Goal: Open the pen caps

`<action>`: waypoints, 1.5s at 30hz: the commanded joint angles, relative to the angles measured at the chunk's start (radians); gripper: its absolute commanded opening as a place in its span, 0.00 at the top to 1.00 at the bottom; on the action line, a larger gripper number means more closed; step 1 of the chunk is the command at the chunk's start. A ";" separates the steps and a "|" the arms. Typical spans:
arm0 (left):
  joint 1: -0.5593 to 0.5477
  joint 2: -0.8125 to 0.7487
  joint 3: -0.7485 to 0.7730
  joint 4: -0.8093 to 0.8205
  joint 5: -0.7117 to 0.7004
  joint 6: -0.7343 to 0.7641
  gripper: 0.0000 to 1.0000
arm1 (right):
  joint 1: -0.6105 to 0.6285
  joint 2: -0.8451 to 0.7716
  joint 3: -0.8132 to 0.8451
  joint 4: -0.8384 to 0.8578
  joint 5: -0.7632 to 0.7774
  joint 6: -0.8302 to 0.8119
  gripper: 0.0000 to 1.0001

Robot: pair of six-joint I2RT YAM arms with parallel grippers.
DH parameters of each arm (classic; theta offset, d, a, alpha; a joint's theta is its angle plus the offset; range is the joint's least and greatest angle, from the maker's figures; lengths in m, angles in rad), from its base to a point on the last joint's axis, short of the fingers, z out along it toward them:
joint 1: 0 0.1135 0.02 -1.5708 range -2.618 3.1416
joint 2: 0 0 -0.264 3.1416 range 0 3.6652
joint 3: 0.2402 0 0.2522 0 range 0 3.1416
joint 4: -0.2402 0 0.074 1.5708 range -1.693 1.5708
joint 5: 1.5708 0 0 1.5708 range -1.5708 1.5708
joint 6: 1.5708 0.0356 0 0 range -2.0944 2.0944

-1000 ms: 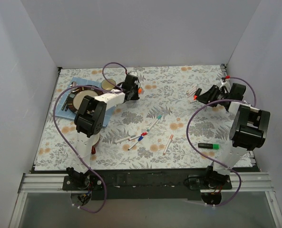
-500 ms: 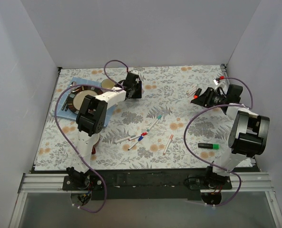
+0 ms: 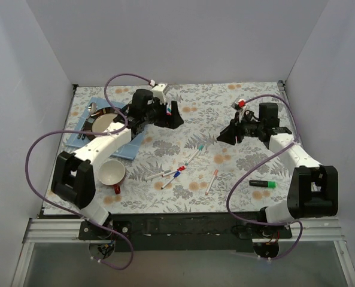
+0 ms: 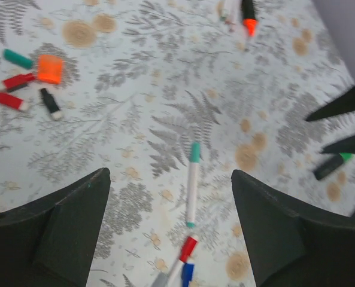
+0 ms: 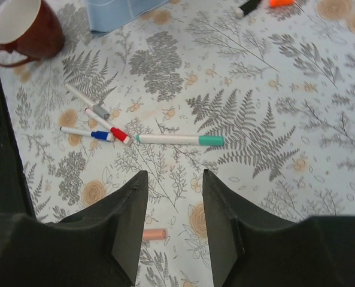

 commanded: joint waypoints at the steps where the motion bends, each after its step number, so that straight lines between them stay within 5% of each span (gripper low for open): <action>1: 0.000 -0.095 -0.137 0.029 0.276 0.018 0.18 | 0.051 -0.074 -0.007 -0.078 0.027 -0.210 0.50; 6: -0.045 -0.084 -0.197 0.018 0.290 0.015 0.18 | 0.074 -0.174 -0.032 -0.139 0.074 -0.346 0.49; 12: -0.050 -0.124 -0.211 -0.009 0.177 0.018 0.17 | 0.195 -0.295 -0.194 -0.289 0.036 -0.889 0.39; 13: -0.051 -0.141 -0.221 -0.006 0.142 0.024 0.17 | 0.224 -0.294 -0.199 -0.352 0.059 -1.058 0.38; 18: -0.051 -0.253 -0.280 -0.005 -0.087 0.075 0.13 | 0.428 -0.152 -0.081 -0.475 0.332 -1.302 0.36; 21: -0.047 -0.349 -0.315 0.012 -0.245 0.090 0.02 | 0.497 -0.025 0.048 -0.526 0.418 -1.342 0.35; 26: -0.027 -0.549 -0.433 0.113 -0.371 0.082 0.02 | 0.595 0.203 0.207 -0.583 0.504 -1.373 0.35; 33: -0.017 -0.698 -0.516 0.173 -0.383 0.062 0.02 | 0.640 0.430 0.416 -0.668 0.590 -1.321 0.42; 45: 0.004 -0.732 -0.518 0.178 -0.339 0.053 0.02 | 0.689 0.624 0.594 -0.826 0.794 -1.315 0.57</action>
